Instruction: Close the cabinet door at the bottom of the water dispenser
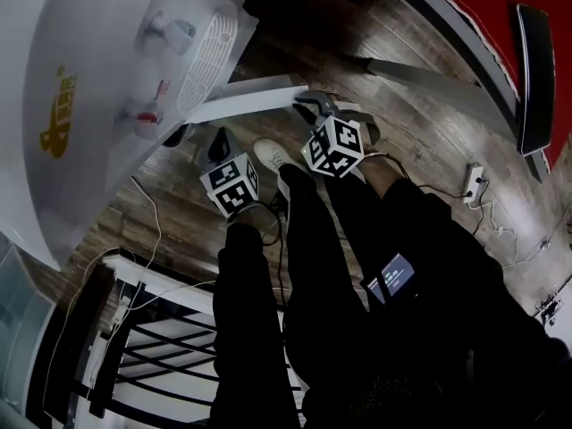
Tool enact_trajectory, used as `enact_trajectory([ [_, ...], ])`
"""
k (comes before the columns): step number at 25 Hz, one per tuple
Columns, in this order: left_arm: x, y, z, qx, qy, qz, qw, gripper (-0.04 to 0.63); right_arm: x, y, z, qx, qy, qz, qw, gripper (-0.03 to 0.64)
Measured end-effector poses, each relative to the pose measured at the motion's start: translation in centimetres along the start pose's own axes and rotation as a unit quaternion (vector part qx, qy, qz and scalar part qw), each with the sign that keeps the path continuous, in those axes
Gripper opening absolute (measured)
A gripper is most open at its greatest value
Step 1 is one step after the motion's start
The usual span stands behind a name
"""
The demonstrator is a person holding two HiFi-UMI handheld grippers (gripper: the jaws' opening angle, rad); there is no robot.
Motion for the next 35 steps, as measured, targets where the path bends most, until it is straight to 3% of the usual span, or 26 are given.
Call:
enact_trajectory([
  [8,1.6,-0.6,0.1,0.011,0.026,0.008,0.9996,0.008,9.3,-4.6,3.0,0.017,0.047,0.031,0.998,0.049],
  [13,1.7,-2.2,-0.8,0.050,0.025,0.036,0.9978,0.008,12.8,-8.1,4.7,0.024,0.059,-0.012,0.998,0.044],
  [20,1.1,-4.5,-1.1,0.077,0.017,0.043,0.9959,0.008,15.4,-11.7,6.3,0.024,0.067,-0.017,0.997,0.041],
  [26,1.1,-5.3,-1.5,0.087,0.027,0.023,0.9956,0.008,16.3,-12.6,6.8,0.028,0.053,-0.007,0.998,0.044],
  [31,0.8,-6.1,-1.4,0.097,0.022,0.011,0.9950,0.008,16.8,-13.0,6.3,0.057,0.049,0.035,0.997,0.091],
  [35,0.8,-7.5,-2.3,0.114,0.021,0.003,0.9933,0.008,16.9,-12.0,3.2,0.071,0.092,0.071,0.991,0.000],
])
Point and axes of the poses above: the fingertips, and each gripper's own axes: z forward along the fingers, x to its right, y out of its underside, the point moved 7 cm from there along -z, backward along the fingers, and after that the axes turned 5 degrees about -x, right-handed, at the moved point
